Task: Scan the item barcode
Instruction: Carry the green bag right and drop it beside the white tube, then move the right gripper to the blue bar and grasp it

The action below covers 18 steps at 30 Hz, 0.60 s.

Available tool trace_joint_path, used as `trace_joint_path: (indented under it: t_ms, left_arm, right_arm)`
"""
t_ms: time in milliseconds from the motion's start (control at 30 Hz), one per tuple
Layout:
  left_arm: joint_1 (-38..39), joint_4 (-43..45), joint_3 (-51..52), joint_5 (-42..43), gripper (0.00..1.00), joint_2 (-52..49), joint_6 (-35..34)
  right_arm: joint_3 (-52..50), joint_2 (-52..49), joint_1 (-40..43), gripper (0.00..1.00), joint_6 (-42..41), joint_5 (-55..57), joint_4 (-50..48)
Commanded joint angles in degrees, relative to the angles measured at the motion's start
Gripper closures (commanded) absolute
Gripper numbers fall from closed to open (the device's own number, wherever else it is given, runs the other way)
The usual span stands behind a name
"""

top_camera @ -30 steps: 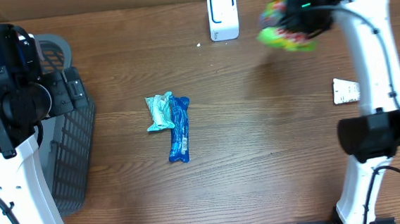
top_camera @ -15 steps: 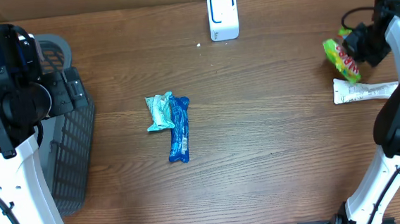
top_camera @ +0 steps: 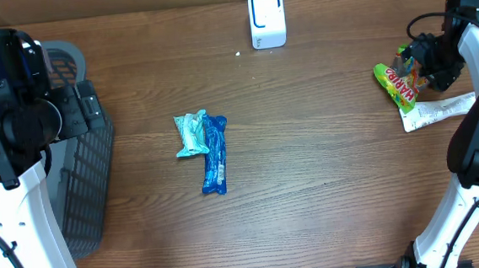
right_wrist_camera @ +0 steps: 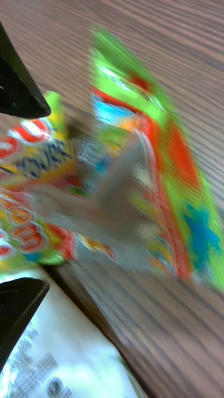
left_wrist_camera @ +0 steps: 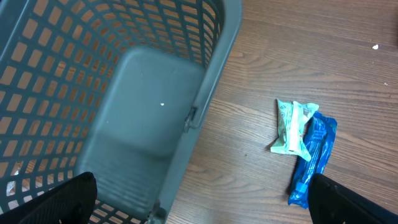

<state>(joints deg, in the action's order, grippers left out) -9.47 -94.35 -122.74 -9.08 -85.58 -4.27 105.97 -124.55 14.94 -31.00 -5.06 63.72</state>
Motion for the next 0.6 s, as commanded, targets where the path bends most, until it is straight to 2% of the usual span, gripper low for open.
trace_joint_path:
  t_ms: [0, 267, 567]
  left_arm:
    - [-0.24, 0.07, -1.05, -0.33, 0.00, -0.24, 0.61]
    - [-0.24, 0.07, -1.05, -0.33, 0.00, -0.24, 0.61]
    - [-0.24, 0.07, -1.05, -0.33, 0.00, -0.24, 0.61]
  right_arm:
    - [5.20, 3.98, -1.01, 0.18, 7.43, -9.35, 1.68]
    - [6.99, 11.02, -9.94, 0.14, 13.51, -14.38, 6.78]
    - [3.76, 9.25, -27.43, 0.16, 16.98, -14.56, 7.78]
